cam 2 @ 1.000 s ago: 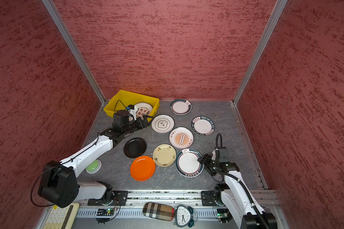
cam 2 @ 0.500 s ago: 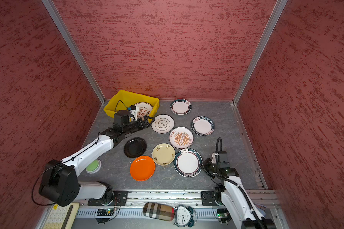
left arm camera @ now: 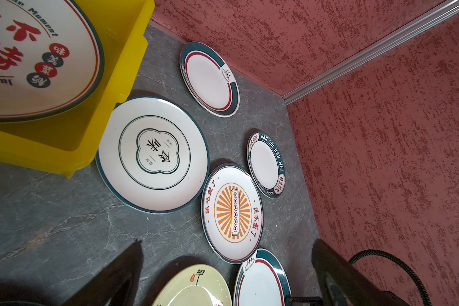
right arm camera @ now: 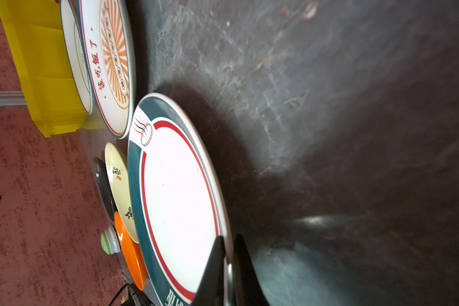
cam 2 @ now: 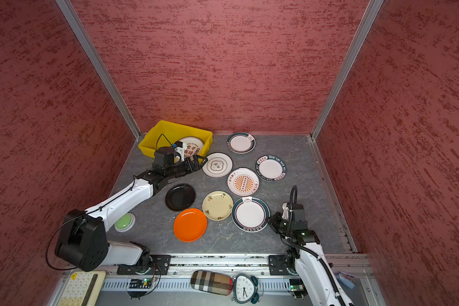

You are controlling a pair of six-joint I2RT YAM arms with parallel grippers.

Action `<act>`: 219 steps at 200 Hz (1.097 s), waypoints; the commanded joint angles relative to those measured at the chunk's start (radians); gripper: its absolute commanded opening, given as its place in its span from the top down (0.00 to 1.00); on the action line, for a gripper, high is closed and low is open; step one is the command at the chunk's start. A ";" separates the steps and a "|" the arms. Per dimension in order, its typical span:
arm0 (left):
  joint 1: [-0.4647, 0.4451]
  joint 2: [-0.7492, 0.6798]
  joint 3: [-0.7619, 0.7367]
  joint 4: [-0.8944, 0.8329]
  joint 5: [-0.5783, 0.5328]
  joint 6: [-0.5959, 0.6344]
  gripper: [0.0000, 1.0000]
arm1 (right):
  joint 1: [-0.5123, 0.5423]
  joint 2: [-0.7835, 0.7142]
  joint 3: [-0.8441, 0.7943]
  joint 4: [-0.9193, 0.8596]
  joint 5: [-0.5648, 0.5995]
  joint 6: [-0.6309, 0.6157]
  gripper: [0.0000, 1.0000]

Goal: Place the plates into the plastic bin on the countertop
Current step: 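Lower the right gripper to the green-rimmed white plate's edge while the left gripper lifts away, then grip the green-rimmed plate's near edge with the right gripper and tilt it upright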

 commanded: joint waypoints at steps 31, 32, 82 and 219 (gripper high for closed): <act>-0.003 0.015 0.021 0.034 0.018 -0.014 0.01 | -0.004 -0.017 -0.001 -0.069 0.088 0.005 0.97; -0.003 0.015 0.021 0.035 0.018 -0.015 0.01 | -0.005 -0.018 -0.002 -0.069 0.090 0.006 0.98; -0.005 0.017 0.022 0.045 0.034 -0.024 0.01 | -0.004 -0.074 0.035 -0.136 0.146 0.001 1.00; -0.006 0.009 -0.014 0.086 0.018 -0.056 0.01 | -0.005 -0.138 0.113 -0.004 0.099 0.183 1.00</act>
